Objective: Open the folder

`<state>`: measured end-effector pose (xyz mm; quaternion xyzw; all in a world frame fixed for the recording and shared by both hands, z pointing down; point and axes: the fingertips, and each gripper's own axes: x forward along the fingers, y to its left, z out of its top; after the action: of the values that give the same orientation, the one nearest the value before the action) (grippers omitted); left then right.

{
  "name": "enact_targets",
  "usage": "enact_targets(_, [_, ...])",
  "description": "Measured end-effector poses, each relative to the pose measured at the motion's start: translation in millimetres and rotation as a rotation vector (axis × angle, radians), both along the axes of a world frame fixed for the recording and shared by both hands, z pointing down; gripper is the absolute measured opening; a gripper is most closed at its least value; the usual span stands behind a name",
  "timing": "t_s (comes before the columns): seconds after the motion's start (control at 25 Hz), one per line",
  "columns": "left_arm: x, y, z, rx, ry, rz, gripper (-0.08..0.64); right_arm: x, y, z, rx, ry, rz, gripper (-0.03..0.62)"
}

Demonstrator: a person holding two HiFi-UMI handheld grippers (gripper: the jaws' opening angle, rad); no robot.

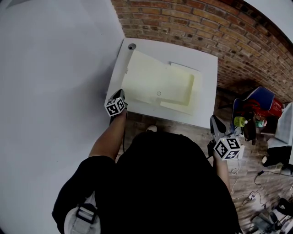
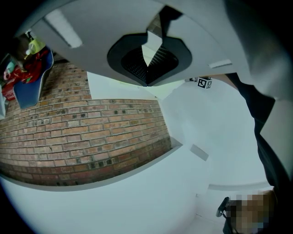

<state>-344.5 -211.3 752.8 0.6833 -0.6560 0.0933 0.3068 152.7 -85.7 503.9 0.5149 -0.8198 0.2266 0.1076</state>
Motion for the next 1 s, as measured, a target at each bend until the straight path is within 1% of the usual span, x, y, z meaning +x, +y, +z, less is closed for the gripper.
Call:
enact_targets(0.12, [-6.0, 4.6, 15.2, -0.041, 0.004, -0.009, 0.017, -0.4, -0.6, 3.3, -0.008, 0.005, 0.0, 0.003])
enact_targets(0.24, [-12.6, 12.9, 28.3, -0.086, 0.024, -0.043, 0.018, -0.7, -1.9, 4.2, -0.014, 0.008, -0.002, 0.003])
enact_targets(0.36, [-14.5, 18.7, 38.3, -0.114, 0.065, -0.07, 0.02, -0.6, -3.8, 4.3, -0.02, 0.012, -0.004, 0.003])
enact_targets(0.48, [-15.9, 23.0, 47.4, -0.125, 0.129, -0.105, 0.02, -1.2, -5.0, 6.0, -0.027, 0.015, -0.007, 0.003])
enact_targets(0.56, [-16.5, 24.6, 52.4, -0.133, 0.151, -0.118, 0.02, -1.7, -5.9, 7.6, -0.032, 0.016, -0.01, 0.003])
enact_targets(0.84, [-19.0, 28.5, 68.6, -0.19, 0.146, -0.12, 0.023, -1.3, -8.4, 11.3, -0.048, 0.018, -0.015, 0.003])
enact_targets(1.0, [-19.5, 28.6, 75.9, -0.216, 0.124, -0.118, 0.026, -2.2, -9.8, 13.2, -0.052, 0.019, -0.012, 0.003])
